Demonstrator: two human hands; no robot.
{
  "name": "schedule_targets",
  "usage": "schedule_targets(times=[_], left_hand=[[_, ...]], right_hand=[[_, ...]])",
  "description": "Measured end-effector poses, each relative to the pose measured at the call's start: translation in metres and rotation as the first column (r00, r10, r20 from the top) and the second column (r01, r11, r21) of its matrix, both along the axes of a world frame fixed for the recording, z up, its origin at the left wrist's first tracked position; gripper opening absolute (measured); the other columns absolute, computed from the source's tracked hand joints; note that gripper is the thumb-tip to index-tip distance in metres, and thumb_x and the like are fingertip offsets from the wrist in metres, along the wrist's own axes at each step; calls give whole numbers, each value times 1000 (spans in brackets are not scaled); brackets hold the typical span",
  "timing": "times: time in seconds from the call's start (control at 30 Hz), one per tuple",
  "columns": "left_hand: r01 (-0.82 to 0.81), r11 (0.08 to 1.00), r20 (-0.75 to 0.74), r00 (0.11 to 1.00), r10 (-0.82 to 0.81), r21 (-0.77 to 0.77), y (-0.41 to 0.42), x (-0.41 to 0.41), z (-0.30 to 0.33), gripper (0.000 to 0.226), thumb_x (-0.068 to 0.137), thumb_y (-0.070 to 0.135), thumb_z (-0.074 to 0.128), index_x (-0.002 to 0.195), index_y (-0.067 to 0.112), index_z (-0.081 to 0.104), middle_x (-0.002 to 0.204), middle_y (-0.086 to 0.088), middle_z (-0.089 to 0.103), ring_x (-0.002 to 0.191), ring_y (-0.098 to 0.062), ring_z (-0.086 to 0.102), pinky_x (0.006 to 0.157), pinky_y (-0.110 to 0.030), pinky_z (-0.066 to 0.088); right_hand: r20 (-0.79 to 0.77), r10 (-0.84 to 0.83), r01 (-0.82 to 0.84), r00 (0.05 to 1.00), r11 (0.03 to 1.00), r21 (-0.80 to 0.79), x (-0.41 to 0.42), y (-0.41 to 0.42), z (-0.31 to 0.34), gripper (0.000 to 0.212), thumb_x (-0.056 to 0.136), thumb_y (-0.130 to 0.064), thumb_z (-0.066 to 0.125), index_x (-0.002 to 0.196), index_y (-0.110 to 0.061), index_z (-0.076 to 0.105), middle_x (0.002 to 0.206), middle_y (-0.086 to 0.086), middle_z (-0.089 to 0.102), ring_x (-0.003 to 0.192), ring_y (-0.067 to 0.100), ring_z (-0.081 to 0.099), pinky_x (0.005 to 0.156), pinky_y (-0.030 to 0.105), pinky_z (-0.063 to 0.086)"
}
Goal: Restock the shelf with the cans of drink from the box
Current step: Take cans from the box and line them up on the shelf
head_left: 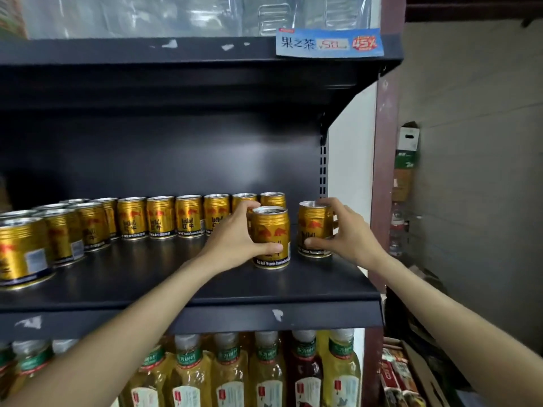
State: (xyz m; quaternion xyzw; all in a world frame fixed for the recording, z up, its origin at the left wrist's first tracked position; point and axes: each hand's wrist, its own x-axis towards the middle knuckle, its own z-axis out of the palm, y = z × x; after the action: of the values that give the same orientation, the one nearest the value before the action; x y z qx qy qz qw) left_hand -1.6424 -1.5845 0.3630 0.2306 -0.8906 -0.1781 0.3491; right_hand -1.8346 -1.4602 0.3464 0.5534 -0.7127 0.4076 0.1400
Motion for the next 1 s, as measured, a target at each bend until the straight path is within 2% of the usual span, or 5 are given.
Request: schedule_targets(times=[0.2, 0.53, 0.8, 0.93, 1.0], left_hand=[[-22, 1000, 37, 999, 22, -12, -4, -31, 5, 87, 66, 44, 80, 135, 23, 30, 136, 1, 49, 120, -18, 49, 91, -28, 40], [-83, 992, 82, 993, 90, -94, -15, -69, 6, 85, 68, 54, 74, 134, 26, 29, 134, 1, 52, 117, -20, 53, 85, -30, 43], [-39, 998, 102, 994, 45, -57, -14, -85, 8, 90, 69, 47, 76, 138, 18, 27, 139, -4, 48, 123, -22, 49, 93, -31, 41], [-2, 1000, 134, 991, 3, -7, -13, -94, 11, 98, 66, 38, 82, 142, 17, 23, 142, -5, 43, 128, -21, 43, 97, -30, 39], [18, 1000, 175, 984, -18, 4, -13, -96, 13, 102, 65, 29, 84, 144, 16, 21, 144, -5, 39, 130, -22, 39, 98, -29, 37]], right_hand=[[191, 1, -4, 982, 1000, 18, -42, -49, 5, 92, 67, -24, 83, 139, -11, 27, 133, 11, 53, 116, 29, 54, 93, 34, 45], [83, -40, 33, 996, 996, 86, -74, -94, 7, 90, 71, -37, 78, 144, -18, 28, 137, 15, 44, 121, 32, 49, 101, 42, 44], [412, 257, -250, 874, 966, -71, -59, -43, -1, 63, 91, -12, 55, 146, -24, 25, 134, 3, 46, 117, 23, 50, 90, 29, 42], [409, 377, -422, 831, 906, 23, -45, -39, -10, 79, 86, 1, 57, 147, -27, 16, 137, -3, 41, 120, 12, 45, 89, 9, 42], [410, 381, -430, 829, 902, 31, -44, -43, -10, 84, 84, -2, 63, 147, -27, 15, 138, -1, 43, 121, 13, 47, 93, 12, 43]])
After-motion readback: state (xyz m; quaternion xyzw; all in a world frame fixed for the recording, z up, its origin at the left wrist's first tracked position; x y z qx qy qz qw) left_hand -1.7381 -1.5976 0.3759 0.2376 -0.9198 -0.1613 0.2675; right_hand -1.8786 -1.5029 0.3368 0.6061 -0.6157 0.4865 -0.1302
